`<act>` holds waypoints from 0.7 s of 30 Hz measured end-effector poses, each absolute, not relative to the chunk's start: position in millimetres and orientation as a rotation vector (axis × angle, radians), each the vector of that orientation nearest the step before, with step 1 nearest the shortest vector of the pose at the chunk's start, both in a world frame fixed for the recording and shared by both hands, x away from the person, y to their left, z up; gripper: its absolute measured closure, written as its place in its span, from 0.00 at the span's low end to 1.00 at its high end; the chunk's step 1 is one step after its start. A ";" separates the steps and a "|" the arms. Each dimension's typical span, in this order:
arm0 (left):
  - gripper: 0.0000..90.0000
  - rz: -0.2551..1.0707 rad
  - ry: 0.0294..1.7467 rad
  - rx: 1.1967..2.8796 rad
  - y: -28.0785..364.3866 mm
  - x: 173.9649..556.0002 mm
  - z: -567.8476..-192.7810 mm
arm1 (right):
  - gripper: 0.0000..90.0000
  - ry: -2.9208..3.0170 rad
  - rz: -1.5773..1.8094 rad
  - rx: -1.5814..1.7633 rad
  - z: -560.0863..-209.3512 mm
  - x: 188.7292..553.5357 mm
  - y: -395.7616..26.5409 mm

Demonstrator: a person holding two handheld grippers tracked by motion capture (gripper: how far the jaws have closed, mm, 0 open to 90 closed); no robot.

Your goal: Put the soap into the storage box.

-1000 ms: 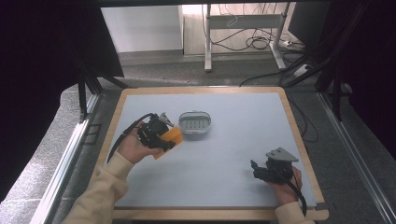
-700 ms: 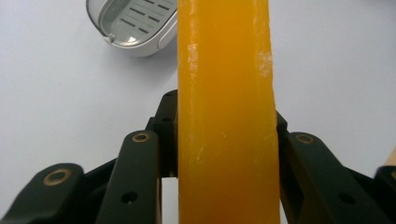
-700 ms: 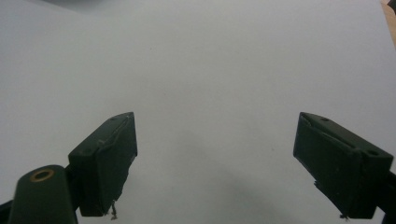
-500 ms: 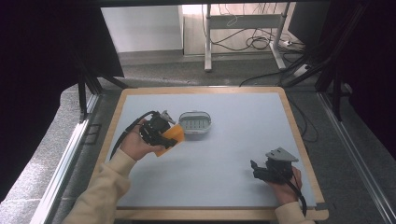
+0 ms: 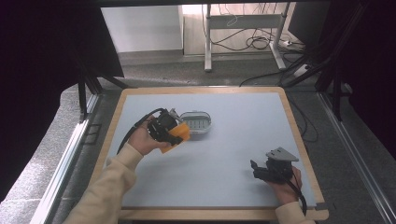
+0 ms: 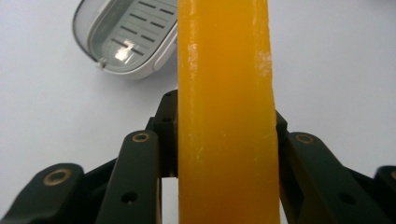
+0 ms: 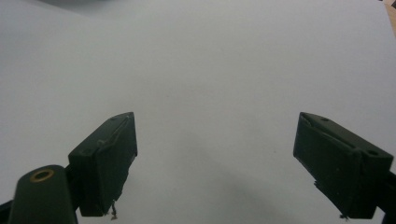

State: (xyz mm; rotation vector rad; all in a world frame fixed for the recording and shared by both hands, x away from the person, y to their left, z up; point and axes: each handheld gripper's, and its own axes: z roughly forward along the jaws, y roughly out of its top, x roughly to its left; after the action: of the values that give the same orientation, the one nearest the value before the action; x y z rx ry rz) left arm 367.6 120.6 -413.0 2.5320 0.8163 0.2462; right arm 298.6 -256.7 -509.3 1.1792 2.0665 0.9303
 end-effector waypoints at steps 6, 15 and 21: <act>0.69 0.245 0.802 2.534 115.0 376.0 -417.0 | 0.15 2.075 0.934 1.165 -508.8 298.8 -255.7; 0.69 0.285 0.754 2.546 110.7 385.3 -417.7 | 0.15 2.077 0.938 1.155 -508.8 298.9 -255.2; 0.69 0.280 0.723 2.560 106.0 396.1 -420.8 | 0.15 2.070 0.945 1.142 -508.2 298.1 -254.1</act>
State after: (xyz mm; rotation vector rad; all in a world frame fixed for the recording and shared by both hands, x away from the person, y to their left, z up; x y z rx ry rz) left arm 396.1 106.0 -420.8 2.5604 0.7233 0.2795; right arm 298.1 -254.1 -508.2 1.1421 2.0696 0.9449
